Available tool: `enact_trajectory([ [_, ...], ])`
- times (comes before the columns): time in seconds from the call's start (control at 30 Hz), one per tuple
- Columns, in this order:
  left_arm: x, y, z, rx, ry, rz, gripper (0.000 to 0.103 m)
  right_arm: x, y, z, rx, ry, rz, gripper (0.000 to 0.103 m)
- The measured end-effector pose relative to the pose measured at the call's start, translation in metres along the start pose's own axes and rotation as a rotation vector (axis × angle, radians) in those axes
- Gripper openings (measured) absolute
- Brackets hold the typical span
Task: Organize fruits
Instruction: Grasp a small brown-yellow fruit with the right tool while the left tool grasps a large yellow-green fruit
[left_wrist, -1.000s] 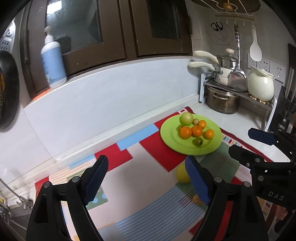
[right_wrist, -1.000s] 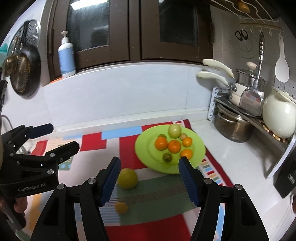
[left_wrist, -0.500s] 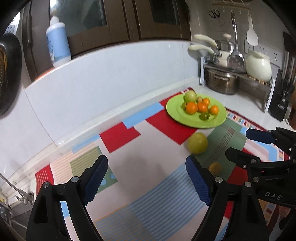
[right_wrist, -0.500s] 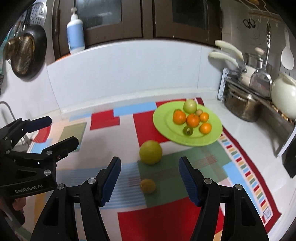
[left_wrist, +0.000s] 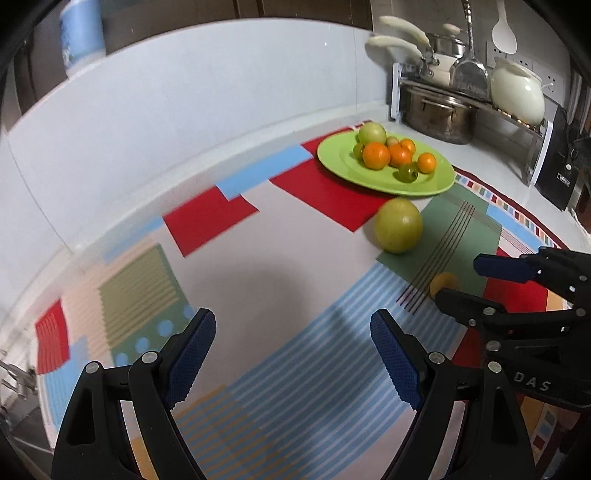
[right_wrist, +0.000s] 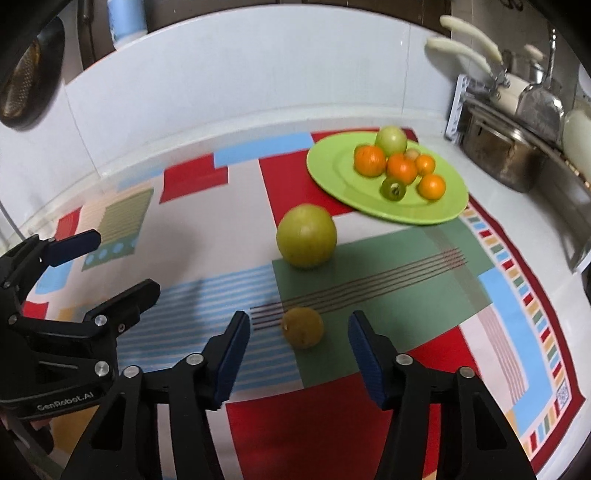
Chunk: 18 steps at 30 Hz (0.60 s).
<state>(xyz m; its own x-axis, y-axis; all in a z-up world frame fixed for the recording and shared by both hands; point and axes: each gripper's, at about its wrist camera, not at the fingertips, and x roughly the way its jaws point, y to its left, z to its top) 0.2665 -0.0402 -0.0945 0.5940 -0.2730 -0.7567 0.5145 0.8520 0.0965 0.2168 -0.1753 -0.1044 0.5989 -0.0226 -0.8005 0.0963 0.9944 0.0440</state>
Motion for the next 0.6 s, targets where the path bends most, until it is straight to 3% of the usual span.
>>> enact_trajectory([
  [0.43,0.019,-0.007,0.003,0.005,0.045,-0.011,0.086,0.029,-0.006,-0.005,0.027,0.070,0.025,0.031],
  [0.6,0.017,-0.008,0.004,0.007,0.041,-0.004,0.086,0.028,-0.007,-0.007,0.029,0.058,0.038,0.030],
])
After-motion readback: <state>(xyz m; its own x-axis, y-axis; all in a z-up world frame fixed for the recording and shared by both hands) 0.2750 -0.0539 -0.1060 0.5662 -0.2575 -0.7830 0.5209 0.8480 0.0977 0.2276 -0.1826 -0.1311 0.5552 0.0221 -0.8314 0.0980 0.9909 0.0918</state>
